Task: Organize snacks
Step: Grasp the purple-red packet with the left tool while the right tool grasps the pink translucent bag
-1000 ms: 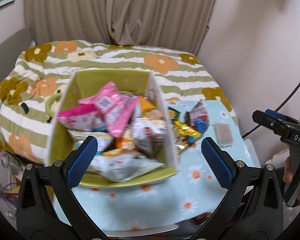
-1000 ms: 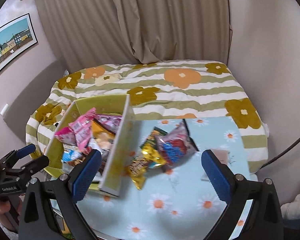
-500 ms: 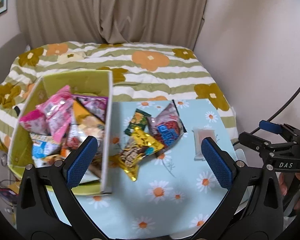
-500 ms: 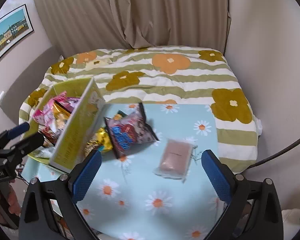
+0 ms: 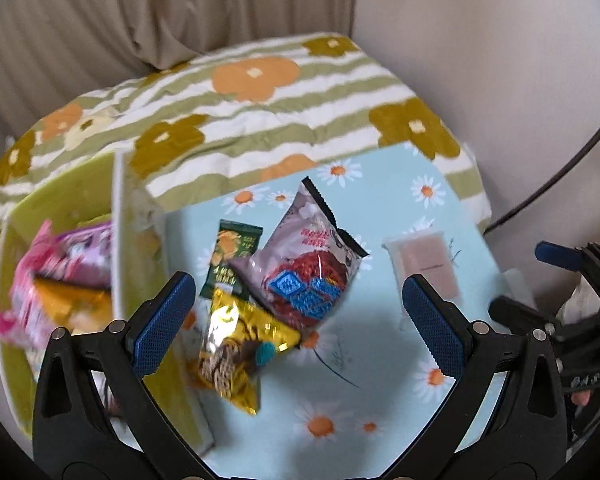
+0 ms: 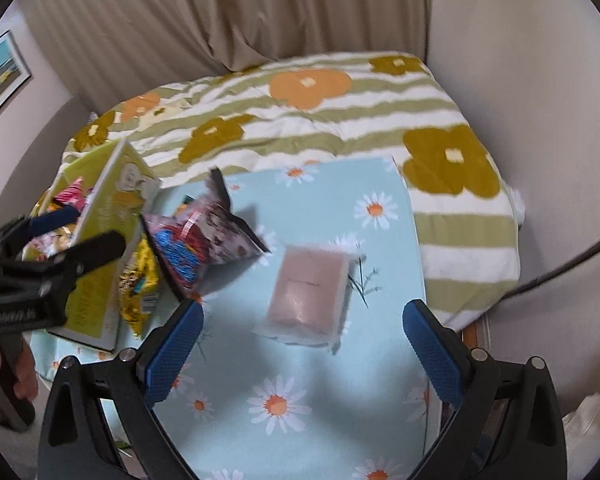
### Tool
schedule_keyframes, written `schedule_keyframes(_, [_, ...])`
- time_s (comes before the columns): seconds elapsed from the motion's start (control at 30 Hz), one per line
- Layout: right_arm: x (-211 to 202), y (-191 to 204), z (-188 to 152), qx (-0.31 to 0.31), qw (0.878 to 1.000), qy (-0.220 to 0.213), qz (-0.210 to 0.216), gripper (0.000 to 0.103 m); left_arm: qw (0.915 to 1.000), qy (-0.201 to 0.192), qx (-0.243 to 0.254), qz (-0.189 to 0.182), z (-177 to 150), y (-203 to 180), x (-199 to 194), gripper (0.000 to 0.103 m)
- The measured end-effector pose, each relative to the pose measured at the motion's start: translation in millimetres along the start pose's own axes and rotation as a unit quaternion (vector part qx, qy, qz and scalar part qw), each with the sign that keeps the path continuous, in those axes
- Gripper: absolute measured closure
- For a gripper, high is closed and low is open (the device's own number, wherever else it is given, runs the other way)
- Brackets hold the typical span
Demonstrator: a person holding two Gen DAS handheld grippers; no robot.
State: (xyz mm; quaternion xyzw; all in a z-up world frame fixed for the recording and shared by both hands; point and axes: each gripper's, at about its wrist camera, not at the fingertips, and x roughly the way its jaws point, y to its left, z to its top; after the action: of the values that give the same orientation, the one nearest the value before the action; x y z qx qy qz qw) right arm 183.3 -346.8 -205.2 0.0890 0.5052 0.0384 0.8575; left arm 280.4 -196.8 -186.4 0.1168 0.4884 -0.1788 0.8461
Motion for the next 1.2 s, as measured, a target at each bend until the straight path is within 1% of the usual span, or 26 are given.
schedule_keyframes(0.2, [37.8,-2.3,-8.9,0.025,0.999,0.031,-0.010,0.003,0.9972,0.062,0.039,-0.014,17.6,-0.2,56.3,0.000])
schedule_keyframes(0.4, [66.9,2.4,-11.9,0.036,0.998,0.049,-0.023,0.003,0.9894,0.111,0.089,-0.029,20.0,-8.4,94.8,0.000])
schedule_keyframes(0.57, [82.7,6.6,-11.7,0.035,0.997,0.053,-0.043,0.003,0.9822,0.140,0.121,-0.034,17.1,-15.5,115.6,0.000])
schedule_keyframes(0.7, [90.0,8.2,-12.1,0.038,0.997,0.055,-0.047,0.004,0.9792,0.152,0.130,-0.034,16.5,-15.8,128.8,0.001])
schedule_keyframes(0.73, [91.3,7.9,-12.0,0.038,0.997,0.055,-0.048,0.004,0.9794,0.152,0.128,-0.036,16.3,-15.1,130.3,0.004])
schedule_keyframes(0.77, [92.5,7.8,-11.6,0.038,0.997,0.054,-0.050,0.004,0.9794,0.151,0.128,-0.039,16.2,-13.9,131.6,0.012])
schedule_keyframes(0.8, [93.9,7.9,-10.9,0.038,0.996,0.054,-0.051,0.004,0.9790,0.153,0.128,-0.042,15.4,-13.2,132.5,0.016])
schedule_keyframes(0.9, [96.3,8.1,-8.9,0.040,0.996,0.051,-0.055,0.004,0.9789,0.149,0.130,-0.051,15.3,-12.2,132.1,0.020])
schedule_keyframes(0.93, [96.9,8.1,-8.5,0.041,0.996,0.051,-0.056,0.004,0.9792,0.147,0.130,-0.052,15.0,-11.8,131.2,0.023])
schedule_keyframes(0.97, [97.2,8.1,-7.7,0.041,0.996,0.050,-0.056,0.006,0.9798,0.143,0.130,-0.051,15.2,-11.3,129.8,0.029])
schedule_keyframes(1.0, [97.6,8.5,-6.9,0.041,0.996,0.050,-0.057,0.007,0.9803,0.140,0.128,-0.054,15.5,-10.6,128.4,0.032])
schedule_keyframes(1.03, [98.6,8.8,-5.8,0.040,0.996,0.050,-0.057,0.007,0.9803,0.141,0.126,-0.058,15.5,-10.4,127.7,0.034])
schedule_keyframes(1.1, [100.7,9.6,-3.1,0.039,0.996,0.048,-0.062,0.008,0.9806,0.140,0.124,-0.058,15.2,-10.6,126.9,0.035])
schedule_keyframes(1.17, [103.5,9.4,-1.1,0.039,0.996,0.049,-0.062,0.019,0.9813,0.139,0.121,-0.058,14.6,-10.4,125.8,0.036])
schedule_keyframes(1.2, [105.4,9.4,0.0,0.039,0.996,0.050,-0.062,0.019,0.9817,0.138,0.118,-0.059,14.4,-10.0,124.7,0.036])
